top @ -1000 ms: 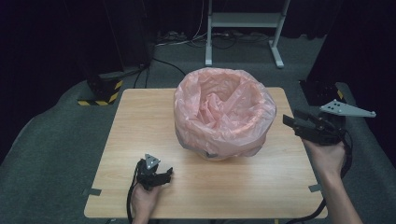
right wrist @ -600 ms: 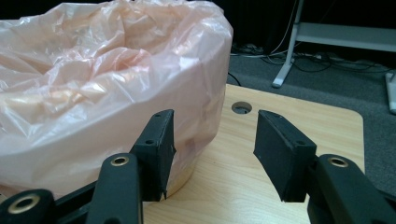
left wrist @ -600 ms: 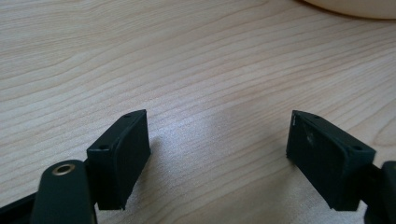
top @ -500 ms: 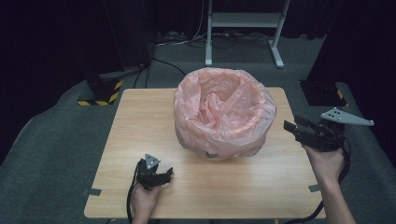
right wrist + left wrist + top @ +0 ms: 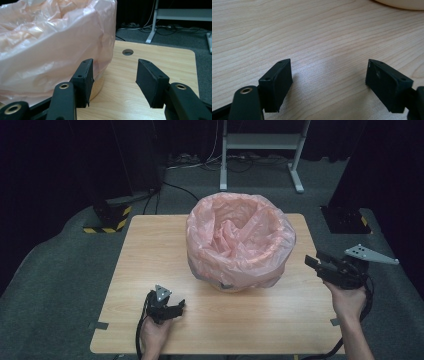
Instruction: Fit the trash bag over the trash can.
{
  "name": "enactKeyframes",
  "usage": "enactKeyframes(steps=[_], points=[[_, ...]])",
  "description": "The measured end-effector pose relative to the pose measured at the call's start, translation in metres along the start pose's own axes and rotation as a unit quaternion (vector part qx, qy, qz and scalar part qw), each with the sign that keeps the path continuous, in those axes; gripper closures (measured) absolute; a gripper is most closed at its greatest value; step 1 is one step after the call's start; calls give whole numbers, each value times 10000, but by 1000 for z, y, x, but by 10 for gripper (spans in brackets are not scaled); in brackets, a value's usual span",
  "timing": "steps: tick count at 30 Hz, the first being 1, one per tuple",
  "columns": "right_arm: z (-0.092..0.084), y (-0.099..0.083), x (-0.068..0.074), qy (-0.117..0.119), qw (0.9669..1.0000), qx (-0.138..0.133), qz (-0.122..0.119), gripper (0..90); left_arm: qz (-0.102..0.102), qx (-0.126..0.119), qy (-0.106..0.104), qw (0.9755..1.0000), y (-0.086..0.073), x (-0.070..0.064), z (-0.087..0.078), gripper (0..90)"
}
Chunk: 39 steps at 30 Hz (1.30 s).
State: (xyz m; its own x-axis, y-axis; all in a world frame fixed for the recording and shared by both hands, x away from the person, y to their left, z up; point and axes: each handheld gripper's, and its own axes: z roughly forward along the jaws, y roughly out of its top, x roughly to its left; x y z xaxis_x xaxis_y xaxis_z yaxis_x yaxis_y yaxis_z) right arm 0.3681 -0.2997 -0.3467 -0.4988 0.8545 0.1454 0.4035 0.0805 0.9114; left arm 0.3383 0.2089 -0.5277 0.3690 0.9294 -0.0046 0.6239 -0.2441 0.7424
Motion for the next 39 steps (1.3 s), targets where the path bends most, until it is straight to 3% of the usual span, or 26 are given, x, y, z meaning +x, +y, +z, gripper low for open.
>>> enactKeyframes(steps=[9, 39], points=[[-1, -15, -7, -70, 9999, 52, 105, 474, -6, -1, -1, 10000, 0, 0, 0, 214], [18, -50, -9, -24, 9994, 164, 293, 473, 74, 6, -60, 10000, 0, -1, -1, 207]])
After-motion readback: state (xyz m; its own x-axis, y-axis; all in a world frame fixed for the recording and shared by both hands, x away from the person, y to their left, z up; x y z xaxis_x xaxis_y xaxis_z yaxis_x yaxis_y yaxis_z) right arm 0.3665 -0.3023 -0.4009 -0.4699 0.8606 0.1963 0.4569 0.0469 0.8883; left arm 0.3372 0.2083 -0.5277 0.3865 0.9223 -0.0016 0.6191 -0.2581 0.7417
